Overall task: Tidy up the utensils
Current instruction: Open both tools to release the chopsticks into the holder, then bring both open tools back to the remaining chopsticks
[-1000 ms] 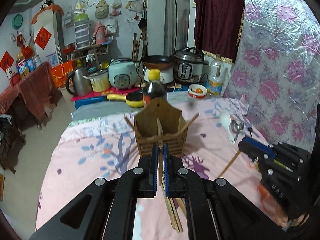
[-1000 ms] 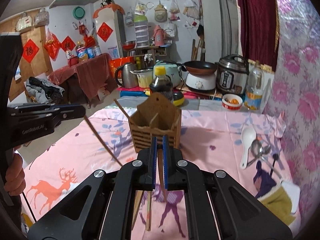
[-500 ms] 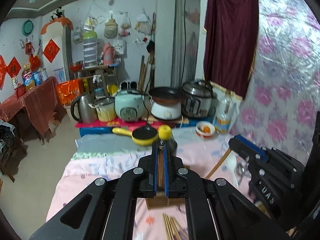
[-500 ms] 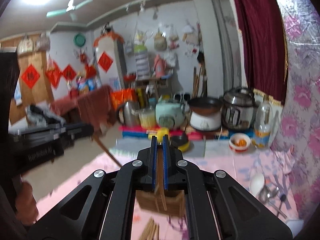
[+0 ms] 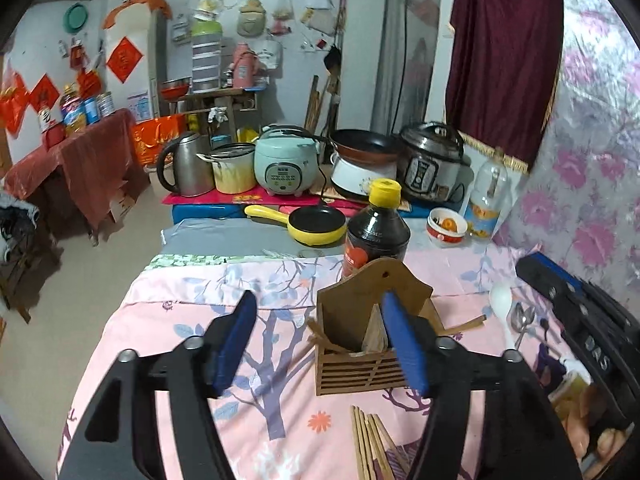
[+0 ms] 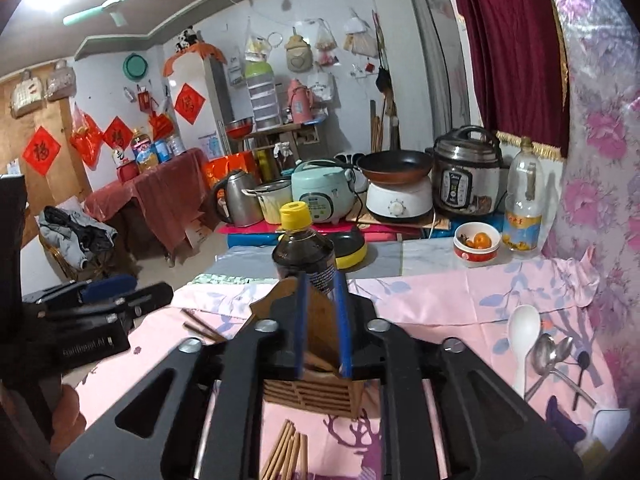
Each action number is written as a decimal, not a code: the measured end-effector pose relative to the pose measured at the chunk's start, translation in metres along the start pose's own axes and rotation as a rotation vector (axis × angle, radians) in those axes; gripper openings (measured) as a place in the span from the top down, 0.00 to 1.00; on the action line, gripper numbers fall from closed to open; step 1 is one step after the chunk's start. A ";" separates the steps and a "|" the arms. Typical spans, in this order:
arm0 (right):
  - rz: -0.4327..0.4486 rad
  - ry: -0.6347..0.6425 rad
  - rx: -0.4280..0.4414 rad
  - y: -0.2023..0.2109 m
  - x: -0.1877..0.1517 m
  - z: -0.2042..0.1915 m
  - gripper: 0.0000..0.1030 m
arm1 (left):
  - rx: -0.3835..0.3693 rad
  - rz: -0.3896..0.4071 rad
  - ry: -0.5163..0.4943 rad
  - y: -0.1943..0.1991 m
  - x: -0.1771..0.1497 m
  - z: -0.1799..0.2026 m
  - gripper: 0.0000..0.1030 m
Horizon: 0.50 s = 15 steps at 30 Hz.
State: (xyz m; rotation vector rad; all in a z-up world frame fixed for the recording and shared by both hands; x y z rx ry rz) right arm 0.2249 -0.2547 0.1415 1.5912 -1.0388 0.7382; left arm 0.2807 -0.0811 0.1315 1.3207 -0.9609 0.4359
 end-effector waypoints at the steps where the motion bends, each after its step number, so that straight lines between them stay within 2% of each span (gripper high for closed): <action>1: -0.001 0.003 0.000 0.004 -0.004 -0.001 0.59 | 0.000 0.004 0.011 0.005 -0.004 -0.002 0.26; 2: 0.001 0.007 -0.008 0.011 -0.011 -0.002 0.43 | 0.003 0.009 0.021 0.009 -0.008 -0.004 0.19; 4: 0.019 0.013 -0.034 0.022 -0.025 -0.002 0.25 | 0.015 0.013 0.035 0.018 -0.019 -0.006 0.13; 5: 0.034 0.023 -0.050 0.031 -0.038 -0.003 0.21 | 0.018 0.011 0.038 0.022 -0.027 -0.007 0.09; 8: 0.036 0.050 -0.077 0.043 -0.068 -0.003 0.11 | 0.019 -0.014 0.047 0.028 -0.057 -0.006 0.06; 10: 0.018 0.043 -0.085 0.049 -0.093 0.001 0.08 | 0.033 -0.044 0.036 0.029 -0.083 -0.003 0.06; 15: -0.080 -0.007 -0.084 0.053 -0.149 0.020 0.08 | 0.093 -0.132 -0.016 0.025 -0.149 0.006 0.06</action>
Point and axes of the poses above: each gripper's, at about its wrist camera, not at the fingertips, and y roughly against the way its jaws point, z to its right, x to its top, the point moved 6 cm from there along -y, roughly the way its jaws point, and after that the axes turned 9 degrees about -y, right-handed, at the moved point
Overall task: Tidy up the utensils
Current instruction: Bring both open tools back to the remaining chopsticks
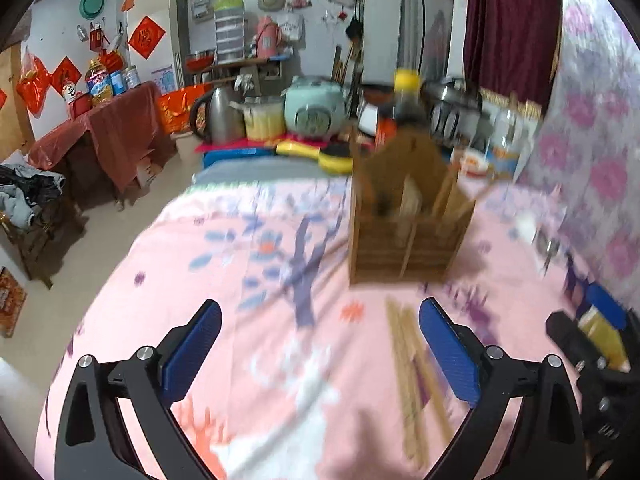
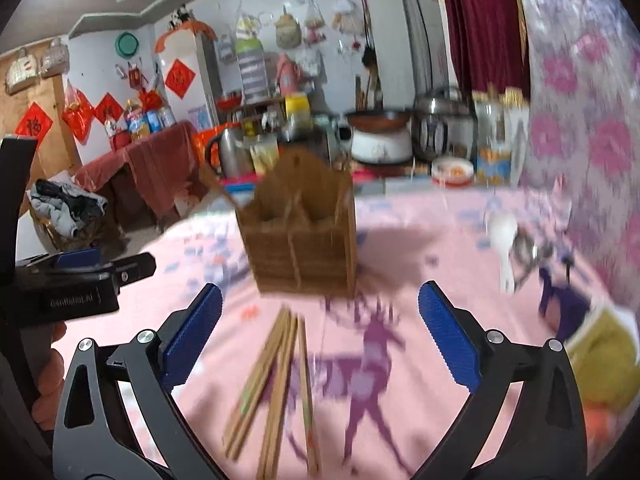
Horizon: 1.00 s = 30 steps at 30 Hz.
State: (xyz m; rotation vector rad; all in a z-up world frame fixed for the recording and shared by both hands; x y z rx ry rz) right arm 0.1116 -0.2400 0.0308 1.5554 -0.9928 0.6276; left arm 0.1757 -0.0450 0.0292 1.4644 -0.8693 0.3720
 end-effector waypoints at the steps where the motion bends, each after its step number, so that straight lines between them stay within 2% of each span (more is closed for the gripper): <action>1: -0.014 0.006 -0.010 -0.001 -0.009 0.003 0.08 | -0.001 -0.016 -0.006 -0.002 -0.012 0.003 0.06; 7: -0.081 0.019 -0.059 0.005 -0.053 0.031 0.08 | -0.008 -0.110 -0.032 -0.019 -0.075 0.016 0.06; 9: -0.093 -0.012 -0.066 0.008 -0.059 0.044 0.08 | -0.030 -0.134 -0.007 -0.023 -0.089 0.014 0.06; 11: -0.124 -0.084 -0.034 0.010 -0.064 0.057 0.08 | -0.056 -0.152 0.016 -0.025 -0.097 0.015 0.06; 14: -0.165 -0.184 0.006 0.007 -0.068 0.071 0.08 | -0.084 -0.137 0.035 -0.019 -0.100 0.014 0.06; 17: -0.196 -0.224 0.009 0.001 -0.075 0.076 0.08 | -0.129 -0.141 0.028 -0.018 -0.103 0.018 0.06; 22: -0.236 -0.225 -0.011 -0.008 -0.080 0.076 0.08 | -0.190 -0.209 0.011 -0.029 -0.111 0.029 0.06; 30: -0.256 -0.207 -0.027 -0.012 -0.083 0.076 0.08 | -0.241 -0.258 0.012 -0.043 -0.112 0.039 0.06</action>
Point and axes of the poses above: each gripper's, at about its wrist camera, not at the fingertips, and y roughly against the way its jaws point, z to its right, x to its top, the point moved 6 cm from there along -y, roughly the way its jaws point, and after that the axes turned 9 degrees about -y, right-handed, at the moved point
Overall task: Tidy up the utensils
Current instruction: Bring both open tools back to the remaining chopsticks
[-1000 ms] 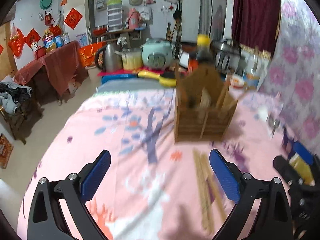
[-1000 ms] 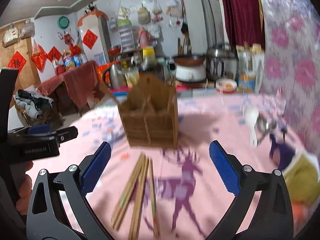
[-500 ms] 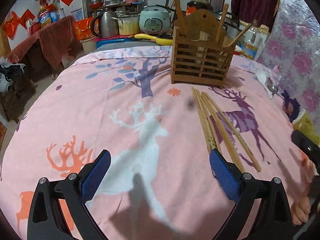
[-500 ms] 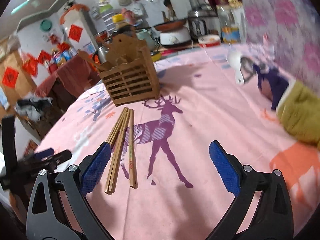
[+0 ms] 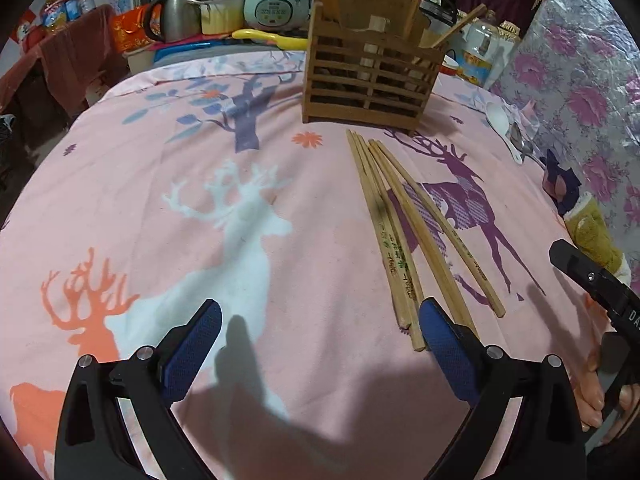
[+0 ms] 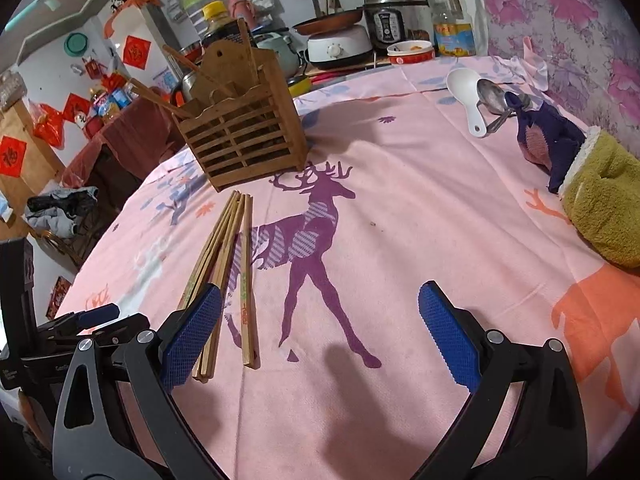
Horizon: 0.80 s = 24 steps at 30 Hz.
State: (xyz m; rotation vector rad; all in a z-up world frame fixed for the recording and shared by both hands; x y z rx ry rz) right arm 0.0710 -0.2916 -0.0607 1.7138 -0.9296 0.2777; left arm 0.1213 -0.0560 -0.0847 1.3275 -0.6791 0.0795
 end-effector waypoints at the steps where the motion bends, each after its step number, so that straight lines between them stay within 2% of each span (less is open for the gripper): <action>1: 0.002 0.000 -0.001 0.000 0.000 0.000 0.08 | 0.002 -0.007 -0.004 -0.002 0.000 0.001 0.06; 12: 0.005 -0.015 0.005 0.001 0.002 0.002 0.08 | 0.057 -0.063 -0.064 -0.020 -0.001 0.011 0.06; 16: 0.003 -0.016 0.005 0.001 0.002 0.002 0.08 | 0.055 -0.064 -0.038 -0.020 0.000 0.004 0.06; 21: 0.003 -0.023 0.007 0.001 0.001 0.003 0.08 | 0.107 -0.073 -0.033 -0.023 0.001 -0.002 0.06; 24: 0.006 -0.029 0.009 0.002 0.002 0.004 0.08 | 0.099 -0.064 -0.007 -0.020 0.002 -0.006 0.06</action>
Point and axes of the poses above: each gripper's, at about its wrist camera, not at the fingertips, and y roughly against the way its jaws point, z to its right, x to its top, the point moved 6 cm from there along -y, roughly the way its jaws point, and after that the axes turned 9 degrees about -y, right-handed, at the moved point
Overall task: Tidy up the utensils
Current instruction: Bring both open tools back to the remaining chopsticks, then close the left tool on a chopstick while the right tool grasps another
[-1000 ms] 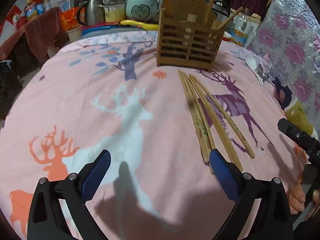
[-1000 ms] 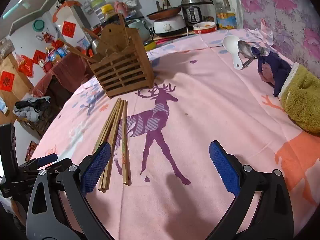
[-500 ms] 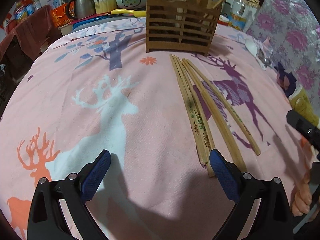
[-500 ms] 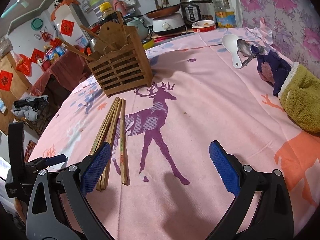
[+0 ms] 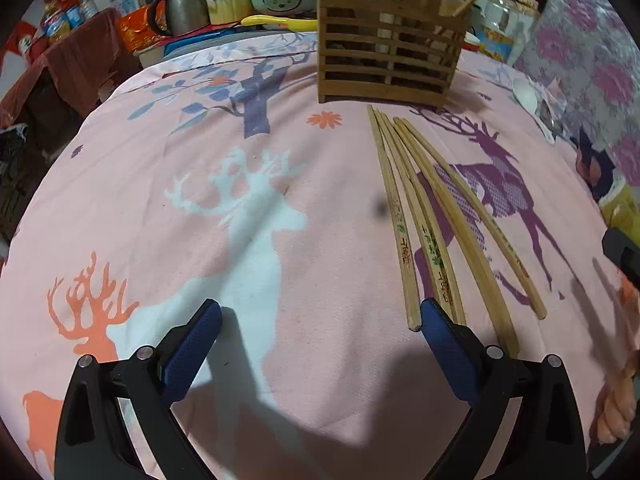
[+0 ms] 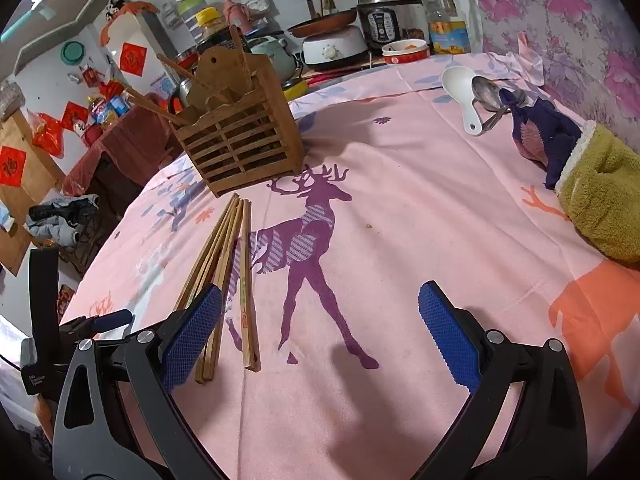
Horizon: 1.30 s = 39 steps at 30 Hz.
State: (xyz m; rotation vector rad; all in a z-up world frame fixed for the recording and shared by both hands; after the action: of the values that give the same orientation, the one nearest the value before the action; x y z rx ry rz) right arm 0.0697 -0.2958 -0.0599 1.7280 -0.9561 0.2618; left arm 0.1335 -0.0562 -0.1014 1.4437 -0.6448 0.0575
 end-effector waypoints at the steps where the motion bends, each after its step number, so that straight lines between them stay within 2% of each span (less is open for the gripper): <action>1: 0.000 -0.001 0.001 0.000 0.000 0.000 0.07 | -0.008 0.006 0.009 0.001 0.000 -0.001 0.06; 4: -0.002 0.002 0.002 0.000 0.000 0.000 0.08 | -0.035 0.022 0.013 0.002 0.004 0.001 0.06; 6: -0.006 0.007 0.001 -0.001 0.000 -0.001 0.08 | -0.020 0.018 -0.010 -0.002 0.008 0.007 0.06; 9: -0.006 0.019 -0.007 -0.002 -0.001 -0.003 0.08 | 0.025 0.014 -0.043 -0.008 0.013 0.014 0.18; 12: 0.005 0.023 -0.020 -0.001 0.000 -0.002 0.08 | 0.040 0.035 -0.047 -0.007 0.017 0.014 0.44; 13: 0.008 0.023 -0.025 -0.001 0.000 -0.002 0.08 | 0.044 0.043 -0.044 -0.005 0.018 0.011 0.59; 14: 0.010 0.024 -0.026 -0.001 0.001 -0.002 0.08 | 0.041 0.047 -0.037 -0.005 0.017 0.009 0.68; 15: 0.010 0.025 -0.026 -0.001 0.001 -0.002 0.08 | 0.038 0.050 -0.025 -0.004 0.018 0.006 0.74; 16: 0.008 0.029 -0.026 -0.001 0.000 -0.003 0.08 | 0.037 0.051 -0.017 -0.003 0.017 0.003 0.85; 17: 0.005 0.036 -0.024 -0.001 0.000 -0.004 0.08 | 0.030 0.050 -0.004 -0.002 0.016 0.000 0.90; 21: -0.017 0.071 -0.001 -0.003 -0.006 -0.011 0.15 | -0.001 0.045 0.038 0.006 0.003 -0.014 0.93; 24: -0.065 0.112 0.027 -0.007 -0.015 -0.020 0.27 | -0.018 0.048 0.077 0.014 -0.010 -0.027 0.93; 26: -0.086 0.140 0.039 -0.008 -0.021 -0.024 0.39 | -0.054 0.050 0.107 0.017 -0.015 -0.033 0.92; 30: -0.115 0.219 0.045 -0.010 -0.033 -0.037 0.48 | -0.098 0.050 0.143 0.017 -0.016 -0.037 0.91; 36: -0.149 0.355 0.003 -0.016 -0.054 -0.054 0.49 | -0.084 0.055 0.097 0.018 -0.016 -0.029 0.77; 38: -0.158 0.371 0.006 -0.016 -0.056 -0.057 0.52 | -0.070 0.057 0.082 0.019 -0.016 -0.027 0.64; 39: -0.159 0.369 0.005 -0.016 -0.056 -0.056 0.53 | -0.057 0.057 0.077 0.019 -0.016 -0.027 0.61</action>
State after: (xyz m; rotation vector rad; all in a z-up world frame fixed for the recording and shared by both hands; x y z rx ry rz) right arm 0.0605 -0.2196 -0.0833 1.6750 -0.5471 0.4597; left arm 0.1225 -0.0233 -0.0909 1.3617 -0.6198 0.1382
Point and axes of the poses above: each gripper's, at about its wrist camera, not at the fingertips, and y roughly against the way its jaws point, z to its right, x to its top, the point moved 6 cm from there along -y, roughly the way its jaws point, and after that the axes turned 9 degrees about -y, right-handed, at the moved point
